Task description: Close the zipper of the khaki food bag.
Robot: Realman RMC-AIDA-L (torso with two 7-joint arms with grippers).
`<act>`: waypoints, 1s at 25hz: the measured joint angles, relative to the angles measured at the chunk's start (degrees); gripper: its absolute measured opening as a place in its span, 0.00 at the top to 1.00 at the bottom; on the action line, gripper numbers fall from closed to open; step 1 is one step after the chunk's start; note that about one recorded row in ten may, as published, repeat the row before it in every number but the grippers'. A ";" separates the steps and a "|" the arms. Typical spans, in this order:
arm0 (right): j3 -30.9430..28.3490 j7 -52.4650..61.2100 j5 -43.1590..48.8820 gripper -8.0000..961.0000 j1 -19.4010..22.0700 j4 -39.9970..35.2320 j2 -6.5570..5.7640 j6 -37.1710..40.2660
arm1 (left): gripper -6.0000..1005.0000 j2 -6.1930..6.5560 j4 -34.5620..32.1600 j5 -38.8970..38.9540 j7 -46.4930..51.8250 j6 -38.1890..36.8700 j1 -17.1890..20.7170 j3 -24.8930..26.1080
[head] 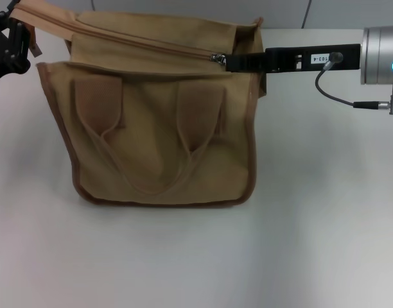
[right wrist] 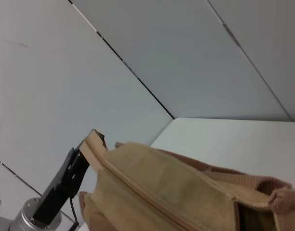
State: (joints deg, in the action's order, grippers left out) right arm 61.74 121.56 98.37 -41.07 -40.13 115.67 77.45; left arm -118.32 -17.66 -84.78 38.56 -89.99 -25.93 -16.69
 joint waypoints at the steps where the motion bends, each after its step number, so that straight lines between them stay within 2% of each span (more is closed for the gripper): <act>1: -0.17 -0.21 -0.06 0.99 -0.01 0.02 0.05 0.03 | 0.89 0.00 0.04 0.01 0.03 0.00 0.00 0.00; 4: -2.34 -2.21 -0.25 0.96 0.12 0.14 0.61 0.97 | 0.89 0.00 0.20 0.03 0.05 0.01 0.00 -0.10; 7: -8.32 -7.08 -0.44 0.93 0.76 0.21 1.72 4.21 | 0.89 0.01 0.27 0.04 -0.01 0.01 0.00 -0.22; 13: -12.26 -15.68 -3.41 0.86 2.94 0.99 2.16 8.77 | 0.89 0.02 0.40 0.04 -0.03 -0.01 0.12 -0.01; 16: -12.46 -24.59 -6.32 0.64 5.44 1.17 2.34 12.36 | 0.89 0.02 0.43 0.04 -0.05 -0.01 0.17 0.00; 25: -12.51 -50.49 -7.61 0.29 13.69 3.57 3.29 20.29 | 0.88 -0.03 0.44 -0.01 0.37 1.67 0.17 -0.01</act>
State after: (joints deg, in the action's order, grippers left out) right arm 49.24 71.07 90.76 -27.38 -36.56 118.95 97.74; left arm -118.35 -17.22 -84.79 38.93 -88.32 -25.75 -16.70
